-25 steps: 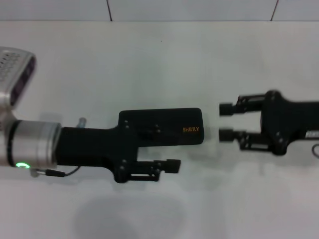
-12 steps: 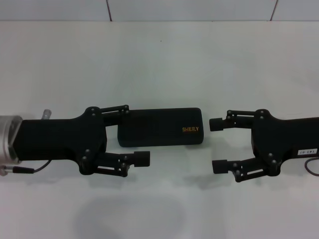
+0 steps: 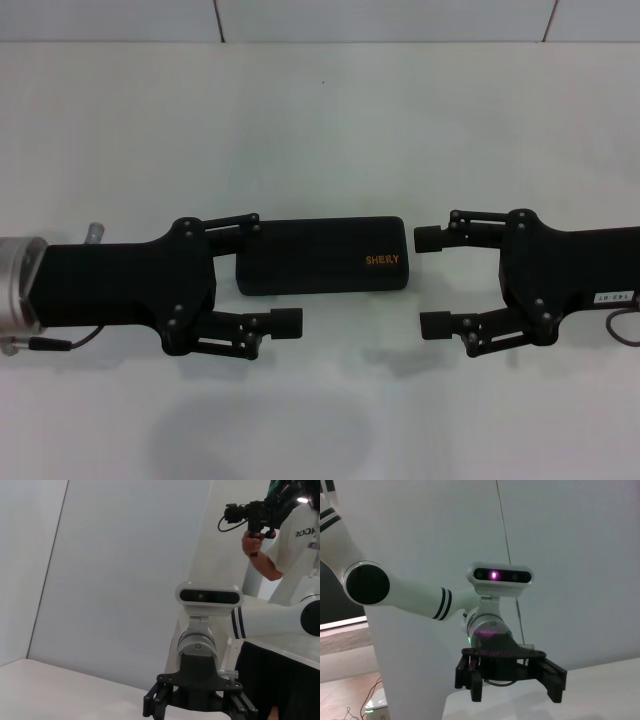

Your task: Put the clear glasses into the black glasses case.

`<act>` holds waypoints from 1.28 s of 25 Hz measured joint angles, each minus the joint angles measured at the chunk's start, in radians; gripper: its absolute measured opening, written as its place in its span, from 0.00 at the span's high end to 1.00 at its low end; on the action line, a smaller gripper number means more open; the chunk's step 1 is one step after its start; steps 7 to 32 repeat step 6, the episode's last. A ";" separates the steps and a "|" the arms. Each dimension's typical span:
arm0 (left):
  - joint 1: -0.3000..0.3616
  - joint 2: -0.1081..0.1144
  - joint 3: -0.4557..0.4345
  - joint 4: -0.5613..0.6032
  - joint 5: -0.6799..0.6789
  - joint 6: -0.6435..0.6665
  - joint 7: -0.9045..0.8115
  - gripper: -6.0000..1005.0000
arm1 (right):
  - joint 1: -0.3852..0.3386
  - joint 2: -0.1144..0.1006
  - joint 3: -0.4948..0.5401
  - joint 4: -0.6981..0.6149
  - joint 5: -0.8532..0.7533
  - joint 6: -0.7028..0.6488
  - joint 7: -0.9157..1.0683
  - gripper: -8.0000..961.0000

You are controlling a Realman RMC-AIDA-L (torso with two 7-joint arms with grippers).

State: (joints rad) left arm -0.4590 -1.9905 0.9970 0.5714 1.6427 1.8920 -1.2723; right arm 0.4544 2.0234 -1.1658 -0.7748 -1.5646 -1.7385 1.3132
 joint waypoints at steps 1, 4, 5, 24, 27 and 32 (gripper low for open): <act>0.000 -0.001 0.000 -0.001 0.000 -0.001 0.005 0.14 | 0.000 0.000 0.000 -0.001 0.000 0.001 0.000 0.10; 0.000 -0.004 0.000 -0.003 0.000 -0.003 0.013 0.14 | 0.000 0.000 0.000 -0.001 0.004 0.005 0.000 0.10; 0.000 -0.004 0.000 -0.003 0.000 -0.004 0.013 0.14 | 0.000 0.000 0.000 -0.001 0.006 0.006 0.000 0.10; 0.000 -0.005 0.000 -0.003 0.000 -0.004 0.013 0.14 | 0.001 0.000 0.000 -0.001 0.006 0.007 0.000 0.10; 0.000 -0.005 0.000 -0.003 0.000 -0.004 0.013 0.14 | 0.001 0.000 0.000 -0.001 0.006 0.007 0.000 0.10; 0.000 -0.005 0.000 -0.003 0.000 -0.004 0.013 0.14 | 0.001 0.000 0.000 -0.001 0.006 0.007 0.000 0.10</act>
